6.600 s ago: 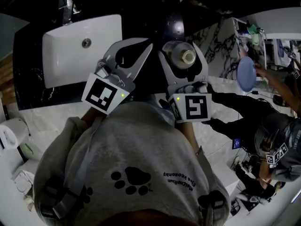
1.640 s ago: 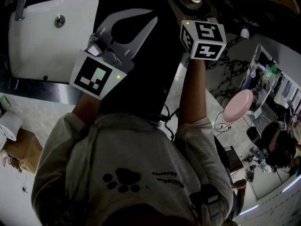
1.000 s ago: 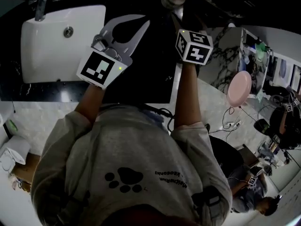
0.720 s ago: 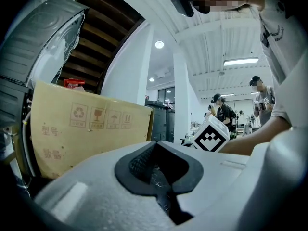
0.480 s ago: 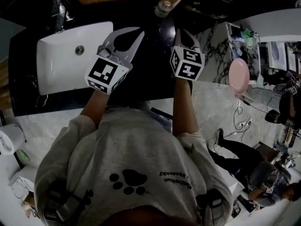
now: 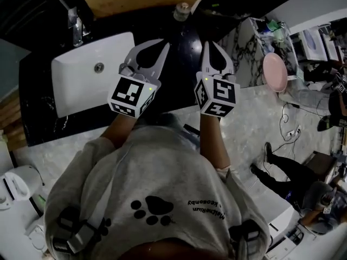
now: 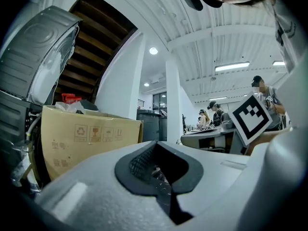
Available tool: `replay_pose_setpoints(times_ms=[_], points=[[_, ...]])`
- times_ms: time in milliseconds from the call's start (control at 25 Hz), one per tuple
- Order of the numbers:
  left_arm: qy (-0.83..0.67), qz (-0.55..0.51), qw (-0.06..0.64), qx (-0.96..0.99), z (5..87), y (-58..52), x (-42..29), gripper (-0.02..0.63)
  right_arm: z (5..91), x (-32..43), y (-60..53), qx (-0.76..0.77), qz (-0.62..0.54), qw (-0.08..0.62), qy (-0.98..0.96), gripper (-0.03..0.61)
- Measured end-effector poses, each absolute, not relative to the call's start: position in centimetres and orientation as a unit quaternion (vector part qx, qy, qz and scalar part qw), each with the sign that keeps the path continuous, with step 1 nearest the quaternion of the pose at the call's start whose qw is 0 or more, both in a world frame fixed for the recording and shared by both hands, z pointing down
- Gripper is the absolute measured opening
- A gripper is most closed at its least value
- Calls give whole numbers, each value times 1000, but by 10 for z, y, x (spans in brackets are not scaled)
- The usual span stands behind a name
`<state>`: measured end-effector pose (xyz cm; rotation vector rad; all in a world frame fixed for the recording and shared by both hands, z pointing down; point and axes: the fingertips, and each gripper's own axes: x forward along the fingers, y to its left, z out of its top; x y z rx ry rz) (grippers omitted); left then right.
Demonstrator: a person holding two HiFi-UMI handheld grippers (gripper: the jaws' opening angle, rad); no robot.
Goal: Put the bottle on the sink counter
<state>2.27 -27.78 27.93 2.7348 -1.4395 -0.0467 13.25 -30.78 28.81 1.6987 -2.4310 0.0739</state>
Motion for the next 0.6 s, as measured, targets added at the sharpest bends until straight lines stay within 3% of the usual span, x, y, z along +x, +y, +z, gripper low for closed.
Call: replay_pose_setpoints(times_ms=[600], points=[[-510,-21,-16,860,238,-230,22,-3,236,113,-221,546,-43,54,-835,2]])
